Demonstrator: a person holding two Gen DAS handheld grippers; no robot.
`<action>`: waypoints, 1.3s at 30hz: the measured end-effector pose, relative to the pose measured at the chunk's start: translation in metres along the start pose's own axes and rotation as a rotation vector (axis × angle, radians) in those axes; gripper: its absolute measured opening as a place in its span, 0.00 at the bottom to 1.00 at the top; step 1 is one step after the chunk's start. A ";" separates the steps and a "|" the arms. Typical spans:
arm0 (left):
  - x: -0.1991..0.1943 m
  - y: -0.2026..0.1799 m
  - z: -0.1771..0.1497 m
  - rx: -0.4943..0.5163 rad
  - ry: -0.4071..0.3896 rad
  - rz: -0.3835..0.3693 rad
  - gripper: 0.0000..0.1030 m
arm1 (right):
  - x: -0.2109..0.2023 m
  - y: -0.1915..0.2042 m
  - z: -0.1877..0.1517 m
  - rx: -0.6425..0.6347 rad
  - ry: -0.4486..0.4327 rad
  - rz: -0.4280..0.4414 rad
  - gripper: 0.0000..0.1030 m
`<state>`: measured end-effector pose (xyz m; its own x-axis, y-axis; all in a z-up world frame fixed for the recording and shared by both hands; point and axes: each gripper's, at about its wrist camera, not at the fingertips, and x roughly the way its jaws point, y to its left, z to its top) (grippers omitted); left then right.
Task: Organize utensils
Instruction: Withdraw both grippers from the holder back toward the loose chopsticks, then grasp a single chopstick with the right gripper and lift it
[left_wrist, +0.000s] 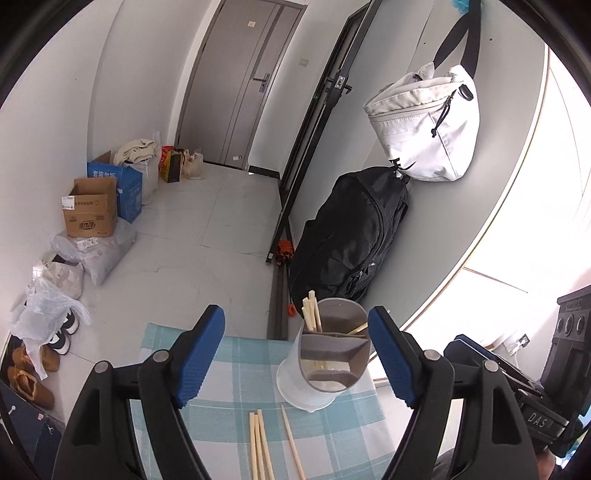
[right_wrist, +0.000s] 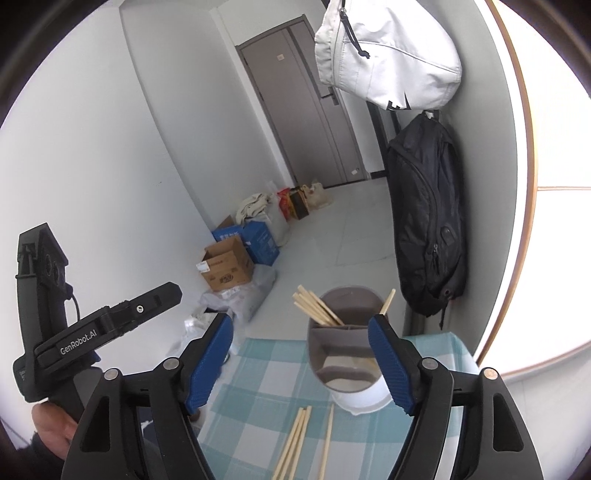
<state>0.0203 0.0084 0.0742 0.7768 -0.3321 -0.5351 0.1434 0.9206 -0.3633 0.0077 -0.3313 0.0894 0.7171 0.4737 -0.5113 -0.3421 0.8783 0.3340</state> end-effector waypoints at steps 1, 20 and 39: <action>-0.003 0.000 -0.003 0.004 -0.007 0.009 0.78 | -0.002 0.001 -0.003 0.000 -0.004 0.000 0.79; 0.016 0.033 -0.087 0.021 0.035 0.126 0.81 | 0.028 -0.007 -0.102 -0.048 0.117 -0.056 0.81; 0.055 0.087 -0.115 -0.079 0.220 0.181 0.81 | 0.155 -0.021 -0.154 -0.088 0.528 -0.147 0.35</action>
<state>0.0048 0.0462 -0.0745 0.6329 -0.2086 -0.7456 -0.0404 0.9528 -0.3008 0.0320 -0.2666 -0.1187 0.3671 0.2938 -0.8826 -0.3271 0.9290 0.1732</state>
